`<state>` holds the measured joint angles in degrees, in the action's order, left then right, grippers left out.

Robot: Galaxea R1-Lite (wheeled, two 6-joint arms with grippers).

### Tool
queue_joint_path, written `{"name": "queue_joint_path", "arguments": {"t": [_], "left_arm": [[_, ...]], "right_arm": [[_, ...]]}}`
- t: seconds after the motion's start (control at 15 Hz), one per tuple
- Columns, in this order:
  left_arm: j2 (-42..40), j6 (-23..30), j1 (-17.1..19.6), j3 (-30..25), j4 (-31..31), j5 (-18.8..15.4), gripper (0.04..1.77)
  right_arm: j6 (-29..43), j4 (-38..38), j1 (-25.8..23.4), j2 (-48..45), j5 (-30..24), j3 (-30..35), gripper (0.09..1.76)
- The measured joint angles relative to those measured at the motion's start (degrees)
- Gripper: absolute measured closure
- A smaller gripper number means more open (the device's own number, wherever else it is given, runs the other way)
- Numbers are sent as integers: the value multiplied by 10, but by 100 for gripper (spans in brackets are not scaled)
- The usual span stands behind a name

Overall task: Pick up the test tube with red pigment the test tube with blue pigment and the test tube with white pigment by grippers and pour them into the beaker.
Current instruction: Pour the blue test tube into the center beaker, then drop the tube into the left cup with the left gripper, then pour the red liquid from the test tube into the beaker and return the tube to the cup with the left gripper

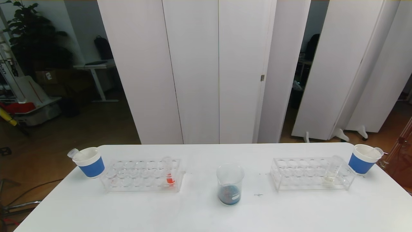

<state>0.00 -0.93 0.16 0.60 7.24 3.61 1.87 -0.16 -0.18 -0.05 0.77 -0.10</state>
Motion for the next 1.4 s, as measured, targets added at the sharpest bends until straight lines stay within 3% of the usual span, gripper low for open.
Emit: {"name": "queue_joint_path", "arguments": {"t": [0.27,1.4], "left_arm": [[-1,11,0,-5,-73,-35,6],[-1,4,0,-5,-76,-36,6]], "right_arm": [[0,0,0,0,0,0,10],[0,0,0,0,0,0,10]]}}
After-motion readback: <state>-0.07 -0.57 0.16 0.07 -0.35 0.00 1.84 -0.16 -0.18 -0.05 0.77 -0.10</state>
